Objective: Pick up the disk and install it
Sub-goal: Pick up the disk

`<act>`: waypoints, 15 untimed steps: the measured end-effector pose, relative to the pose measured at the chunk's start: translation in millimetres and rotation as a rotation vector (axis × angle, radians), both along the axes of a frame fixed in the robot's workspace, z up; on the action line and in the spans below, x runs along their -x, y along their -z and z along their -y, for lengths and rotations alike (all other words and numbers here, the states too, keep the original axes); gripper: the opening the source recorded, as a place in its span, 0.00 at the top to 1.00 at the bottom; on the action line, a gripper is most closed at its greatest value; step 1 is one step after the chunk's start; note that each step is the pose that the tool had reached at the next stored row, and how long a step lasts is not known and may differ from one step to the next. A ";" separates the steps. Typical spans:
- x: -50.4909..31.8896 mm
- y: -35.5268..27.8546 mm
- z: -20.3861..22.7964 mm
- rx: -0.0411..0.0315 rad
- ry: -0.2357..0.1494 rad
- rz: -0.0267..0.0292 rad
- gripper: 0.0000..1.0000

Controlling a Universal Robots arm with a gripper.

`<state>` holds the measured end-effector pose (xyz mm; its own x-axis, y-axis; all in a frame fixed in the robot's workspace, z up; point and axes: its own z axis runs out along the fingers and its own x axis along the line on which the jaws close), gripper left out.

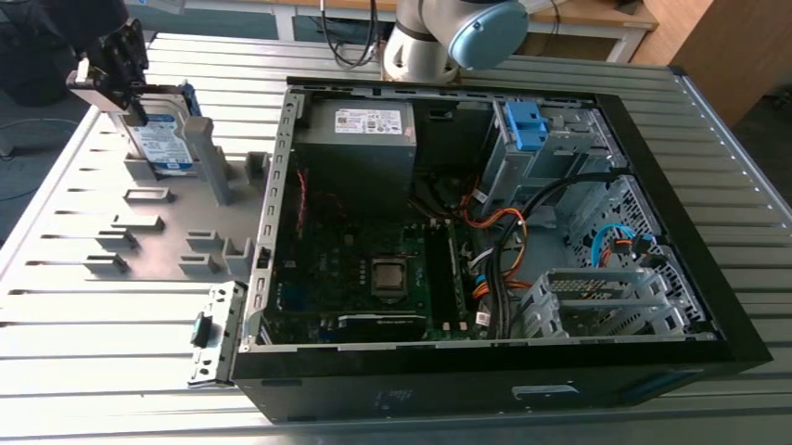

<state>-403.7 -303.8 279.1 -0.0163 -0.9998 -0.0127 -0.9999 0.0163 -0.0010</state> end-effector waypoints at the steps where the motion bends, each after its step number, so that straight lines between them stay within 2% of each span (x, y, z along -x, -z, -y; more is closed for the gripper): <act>1: 0.0 0.0 0.0 0.0000 0.000 0.0000 0.64; 7: 0.1 -2.1 -0.1 -0.0014 0.000 0.0001 0.64; 15: 0.0 -10.8 0.0 -0.0139 0.000 0.0001 0.64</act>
